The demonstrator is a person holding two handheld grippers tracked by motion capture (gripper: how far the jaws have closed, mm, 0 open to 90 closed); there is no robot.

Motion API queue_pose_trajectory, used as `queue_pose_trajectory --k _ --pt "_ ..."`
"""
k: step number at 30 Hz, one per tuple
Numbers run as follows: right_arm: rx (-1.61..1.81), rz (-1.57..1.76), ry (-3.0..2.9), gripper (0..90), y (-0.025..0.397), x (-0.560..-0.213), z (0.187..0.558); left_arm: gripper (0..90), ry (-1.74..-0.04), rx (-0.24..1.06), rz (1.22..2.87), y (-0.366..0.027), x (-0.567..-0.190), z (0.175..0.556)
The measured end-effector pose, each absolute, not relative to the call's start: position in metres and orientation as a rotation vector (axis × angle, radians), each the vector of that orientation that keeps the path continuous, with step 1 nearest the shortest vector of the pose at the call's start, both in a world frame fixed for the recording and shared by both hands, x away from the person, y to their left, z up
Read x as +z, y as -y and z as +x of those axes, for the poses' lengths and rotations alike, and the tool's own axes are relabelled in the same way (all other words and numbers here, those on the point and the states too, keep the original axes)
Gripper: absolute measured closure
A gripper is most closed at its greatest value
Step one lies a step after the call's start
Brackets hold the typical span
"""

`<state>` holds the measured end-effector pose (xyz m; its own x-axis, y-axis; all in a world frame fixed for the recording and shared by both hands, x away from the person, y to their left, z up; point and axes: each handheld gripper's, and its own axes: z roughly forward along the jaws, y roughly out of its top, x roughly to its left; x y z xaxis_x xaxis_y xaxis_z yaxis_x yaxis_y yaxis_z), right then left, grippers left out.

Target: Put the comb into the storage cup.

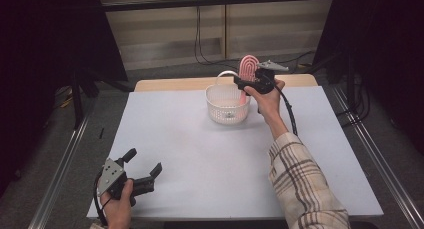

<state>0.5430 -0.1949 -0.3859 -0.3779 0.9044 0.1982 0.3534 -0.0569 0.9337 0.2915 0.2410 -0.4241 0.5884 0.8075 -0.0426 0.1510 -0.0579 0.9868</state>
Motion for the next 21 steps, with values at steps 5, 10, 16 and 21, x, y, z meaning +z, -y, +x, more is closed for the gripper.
queue_pose_trajectory --k 5,10,16,21 --pt "1.443 1.346 -1.723 14.6 0.1958 -0.3865 0.5434 1.0 -0.835 0.651 1.562 -0.2415 -0.4241 0.2916" --pt "1.436 1.346 -1.724 13.6 0.1959 -0.3864 0.5431 1.0 -0.830 0.652 1.564 -0.2409 -0.4238 0.2916" --pt "1.428 1.338 -1.725 9.2 0.1964 -0.3855 0.5423 1.0 -0.830 0.652 1.565 -0.2407 -0.4237 0.2918" --pt "1.422 1.344 -1.715 6.9 0.1971 -0.3844 0.5417 1.0 -0.830 0.655 1.566 -0.2409 -0.4237 0.2917"
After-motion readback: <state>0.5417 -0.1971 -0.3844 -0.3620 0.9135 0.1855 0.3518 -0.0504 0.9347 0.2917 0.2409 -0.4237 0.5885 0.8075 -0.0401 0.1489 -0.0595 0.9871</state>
